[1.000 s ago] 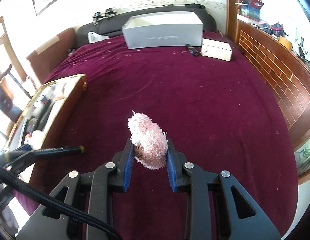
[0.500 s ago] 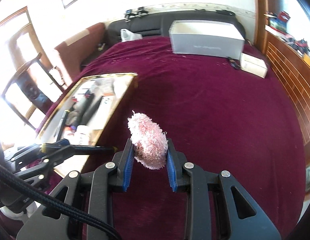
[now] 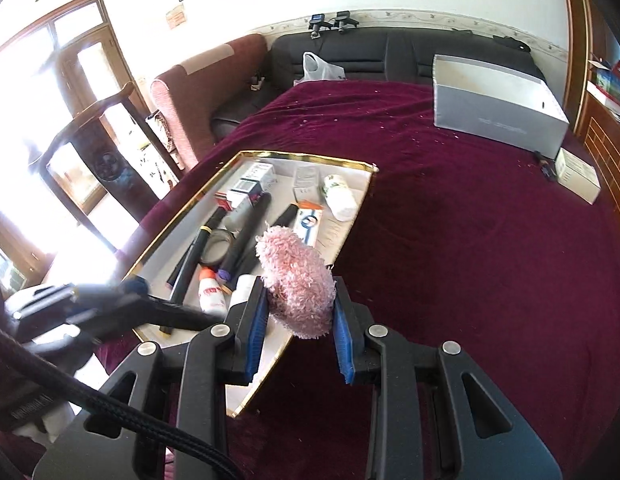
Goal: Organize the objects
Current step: 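Carry the marker and plush toy over the white tray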
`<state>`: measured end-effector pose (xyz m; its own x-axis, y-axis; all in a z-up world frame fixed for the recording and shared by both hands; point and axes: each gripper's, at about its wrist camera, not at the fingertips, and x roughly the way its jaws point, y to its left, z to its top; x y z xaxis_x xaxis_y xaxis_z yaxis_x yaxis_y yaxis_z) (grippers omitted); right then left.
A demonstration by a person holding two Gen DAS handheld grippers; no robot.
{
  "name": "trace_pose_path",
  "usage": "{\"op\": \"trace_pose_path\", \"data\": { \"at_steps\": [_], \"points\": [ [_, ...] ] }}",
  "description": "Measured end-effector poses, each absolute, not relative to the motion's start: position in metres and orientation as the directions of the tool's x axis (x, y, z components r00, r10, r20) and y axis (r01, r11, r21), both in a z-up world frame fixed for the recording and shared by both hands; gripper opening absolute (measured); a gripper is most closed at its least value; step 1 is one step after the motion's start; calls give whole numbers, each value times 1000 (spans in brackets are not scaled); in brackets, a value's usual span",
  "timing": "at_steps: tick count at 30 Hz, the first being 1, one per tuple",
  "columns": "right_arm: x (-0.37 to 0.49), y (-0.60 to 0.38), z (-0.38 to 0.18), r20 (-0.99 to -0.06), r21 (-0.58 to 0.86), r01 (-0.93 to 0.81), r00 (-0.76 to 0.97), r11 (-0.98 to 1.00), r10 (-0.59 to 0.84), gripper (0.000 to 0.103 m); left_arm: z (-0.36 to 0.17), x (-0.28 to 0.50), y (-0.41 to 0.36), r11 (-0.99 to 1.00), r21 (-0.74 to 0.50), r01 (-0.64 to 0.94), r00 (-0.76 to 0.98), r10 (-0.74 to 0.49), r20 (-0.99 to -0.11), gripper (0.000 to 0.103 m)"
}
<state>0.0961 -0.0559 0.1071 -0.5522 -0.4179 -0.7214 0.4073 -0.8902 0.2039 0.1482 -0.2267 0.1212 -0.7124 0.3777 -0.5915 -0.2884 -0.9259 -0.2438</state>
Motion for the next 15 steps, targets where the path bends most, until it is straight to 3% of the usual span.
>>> {"op": "trace_pose_path", "data": {
  "at_steps": [15],
  "points": [
    [95,-82,88,-752,227,448,-483,-865,-448,27,101,151,-325,-962,-245,-122,-719,256,-646,12]
  ]
}}
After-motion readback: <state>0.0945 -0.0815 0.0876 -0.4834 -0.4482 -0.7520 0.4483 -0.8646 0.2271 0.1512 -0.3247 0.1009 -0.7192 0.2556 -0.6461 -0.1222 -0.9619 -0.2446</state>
